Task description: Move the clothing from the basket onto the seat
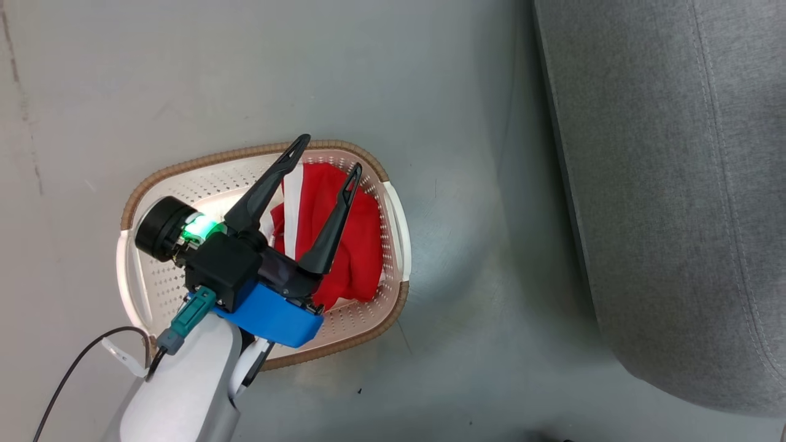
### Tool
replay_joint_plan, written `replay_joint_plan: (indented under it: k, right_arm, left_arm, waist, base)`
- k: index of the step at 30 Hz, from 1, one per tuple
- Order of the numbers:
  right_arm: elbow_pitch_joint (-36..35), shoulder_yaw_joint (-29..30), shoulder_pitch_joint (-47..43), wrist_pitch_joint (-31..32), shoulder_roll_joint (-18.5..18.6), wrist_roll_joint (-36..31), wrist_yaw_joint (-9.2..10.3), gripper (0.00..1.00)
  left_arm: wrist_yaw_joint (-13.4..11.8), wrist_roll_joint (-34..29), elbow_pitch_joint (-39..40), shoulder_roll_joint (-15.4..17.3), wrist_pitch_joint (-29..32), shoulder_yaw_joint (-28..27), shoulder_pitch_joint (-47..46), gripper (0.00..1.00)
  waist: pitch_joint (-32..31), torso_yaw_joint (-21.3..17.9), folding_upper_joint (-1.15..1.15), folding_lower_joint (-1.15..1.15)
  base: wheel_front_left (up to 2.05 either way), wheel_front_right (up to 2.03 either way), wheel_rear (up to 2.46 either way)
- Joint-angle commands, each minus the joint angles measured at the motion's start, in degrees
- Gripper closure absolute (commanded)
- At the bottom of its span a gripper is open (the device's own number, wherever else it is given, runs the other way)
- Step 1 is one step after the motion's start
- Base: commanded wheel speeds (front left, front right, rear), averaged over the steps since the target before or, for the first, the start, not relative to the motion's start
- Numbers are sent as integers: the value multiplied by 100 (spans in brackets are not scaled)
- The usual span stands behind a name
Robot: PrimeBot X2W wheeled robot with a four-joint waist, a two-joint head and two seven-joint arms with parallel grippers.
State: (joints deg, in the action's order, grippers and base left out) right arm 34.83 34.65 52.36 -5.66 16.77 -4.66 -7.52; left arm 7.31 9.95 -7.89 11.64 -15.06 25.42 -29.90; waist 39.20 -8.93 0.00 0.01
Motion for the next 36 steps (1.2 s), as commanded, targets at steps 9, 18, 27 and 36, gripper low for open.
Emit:
replay_joint_plan:
  k: [9, 18, 27, 36]
  right_arm:
    - [154, -235, -374, -228, -175, -139, 6, 0]
    - [-24, -946, -1383, -481, -358, -106, 6, 0]
    - [-899, -1894, -2732, -437, -674, -21, 6, 0]
    - [-2421, -2501, -4134, -285, -1066, 93, 6, 0]
  left_arm:
    - [23, 99, -132, -145, -17, -144, 220, 0]
    - [23, 299, -386, -418, -17, -652, 972, 0]
    - [23, 334, -734, -615, -17, -1296, 1894, 0]
    - [23, 274, -787, -764, -17, -1801, 2362, 0]
  waist:
    - [-586, -50, 0, -1]
    - [-1756, 26, 0, -1]
    - [-2904, 193, 0, -1]
    - [-3435, 584, 0, -1]
  base:
    - [0, 0, 0]
    - [0, 0, 0]
    - [0, 0, 0]
    - [0, 0, 0]
